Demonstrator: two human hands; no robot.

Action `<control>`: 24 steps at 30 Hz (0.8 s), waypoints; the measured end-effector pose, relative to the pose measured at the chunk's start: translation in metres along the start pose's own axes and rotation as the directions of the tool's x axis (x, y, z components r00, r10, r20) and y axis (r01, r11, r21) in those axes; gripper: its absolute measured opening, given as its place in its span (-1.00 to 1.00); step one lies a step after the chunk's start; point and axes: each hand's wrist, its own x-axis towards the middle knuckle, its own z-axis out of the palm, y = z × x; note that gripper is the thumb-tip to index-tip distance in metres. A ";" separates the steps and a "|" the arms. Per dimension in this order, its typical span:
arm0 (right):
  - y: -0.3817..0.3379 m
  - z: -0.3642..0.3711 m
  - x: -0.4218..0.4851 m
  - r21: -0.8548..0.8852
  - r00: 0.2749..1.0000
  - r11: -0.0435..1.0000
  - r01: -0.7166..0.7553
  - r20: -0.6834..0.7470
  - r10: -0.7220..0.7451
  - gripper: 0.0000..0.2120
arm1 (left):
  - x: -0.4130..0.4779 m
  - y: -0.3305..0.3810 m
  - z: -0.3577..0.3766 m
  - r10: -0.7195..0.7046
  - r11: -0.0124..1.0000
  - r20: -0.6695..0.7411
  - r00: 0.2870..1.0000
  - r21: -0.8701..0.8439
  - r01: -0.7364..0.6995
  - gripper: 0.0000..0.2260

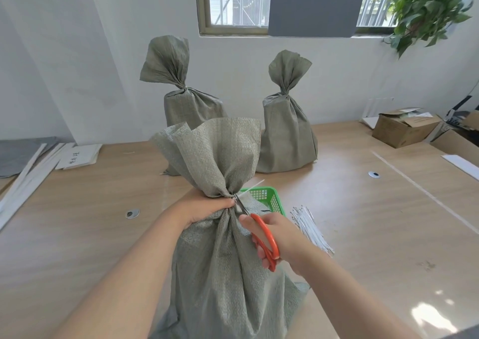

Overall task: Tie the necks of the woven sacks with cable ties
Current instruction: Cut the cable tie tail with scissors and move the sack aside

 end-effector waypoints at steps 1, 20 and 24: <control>0.001 0.000 0.001 0.004 1.000 1.000 0.000 0.000 0.000 -0.55 | 0.000 0.000 0.000 0.003 1.000 -0.003 1.000 0.001 -0.003 -0.81; 0.012 0.002 0.004 -0.073 0.996 0.995 0.066 -0.048 -0.070 -0.56 | -0.001 0.005 0.005 0.027 0.999 -0.015 1.000 0.021 -0.026 -0.78; 0.016 0.004 0.004 -0.095 0.994 0.992 0.087 -0.054 -0.092 -0.57 | 0.001 0.002 0.004 0.028 0.999 -0.019 0.999 0.034 -0.027 -0.69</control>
